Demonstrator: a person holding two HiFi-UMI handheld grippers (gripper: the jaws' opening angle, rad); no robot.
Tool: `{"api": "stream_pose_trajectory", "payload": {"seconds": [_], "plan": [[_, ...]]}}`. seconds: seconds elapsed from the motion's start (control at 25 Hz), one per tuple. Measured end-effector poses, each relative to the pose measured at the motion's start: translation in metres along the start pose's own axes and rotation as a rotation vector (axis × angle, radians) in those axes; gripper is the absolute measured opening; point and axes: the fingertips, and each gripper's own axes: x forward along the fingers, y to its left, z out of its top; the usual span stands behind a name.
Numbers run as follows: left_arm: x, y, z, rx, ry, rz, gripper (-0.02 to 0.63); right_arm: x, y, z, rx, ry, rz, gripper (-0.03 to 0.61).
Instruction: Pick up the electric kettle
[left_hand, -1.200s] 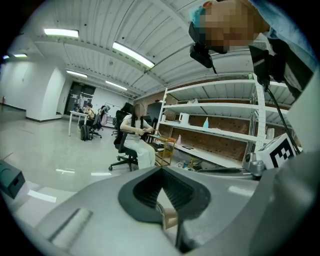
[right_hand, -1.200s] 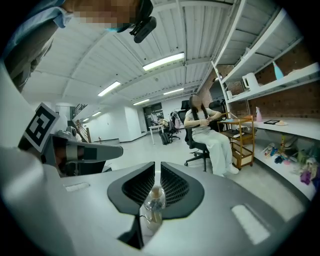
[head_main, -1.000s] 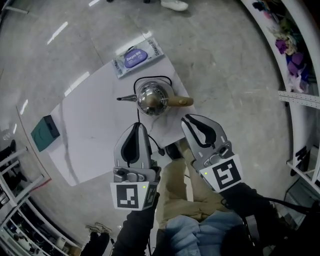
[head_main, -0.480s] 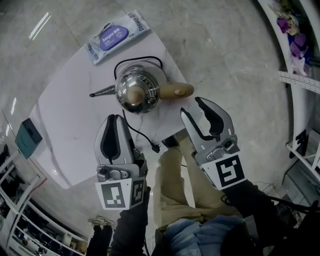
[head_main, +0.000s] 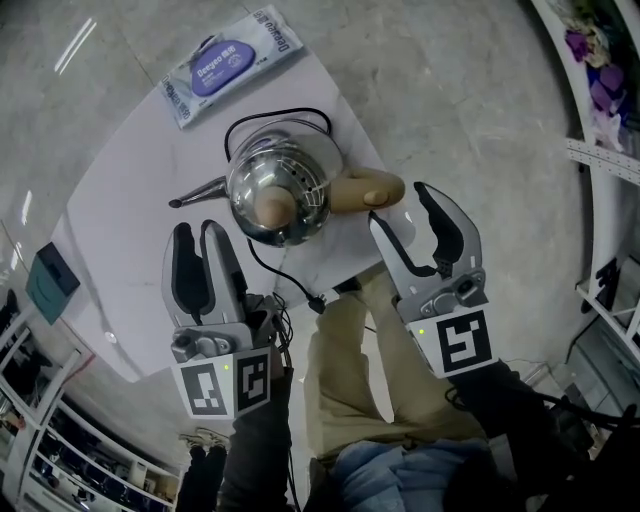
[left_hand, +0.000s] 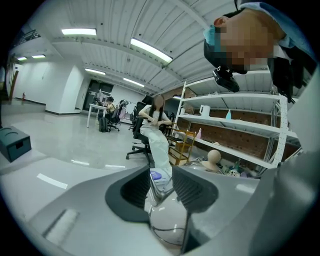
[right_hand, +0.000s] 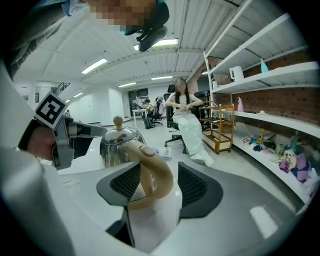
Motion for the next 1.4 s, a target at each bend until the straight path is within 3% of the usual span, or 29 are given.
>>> {"api": "stream_pose_trajectory", "payload": {"seconds": [0.6, 1.08, 1.4], "plan": [[0.021, 0.009, 0.016, -0.053, -0.086, 0.009, 0.158, 0.031, 0.0, -0.008, -0.044, 0.017, 0.072, 0.27], [0.004, 0.017, -0.007, -0.121, -0.042, 0.07, 0.172, 0.038, -0.003, -0.002, -0.057, 0.045, 0.095, 0.275], [0.019, 0.032, -0.019, -0.2, -0.061, 0.044, 0.206, 0.041, -0.001, -0.002, -0.073, 0.023, 0.102, 0.275]]}}
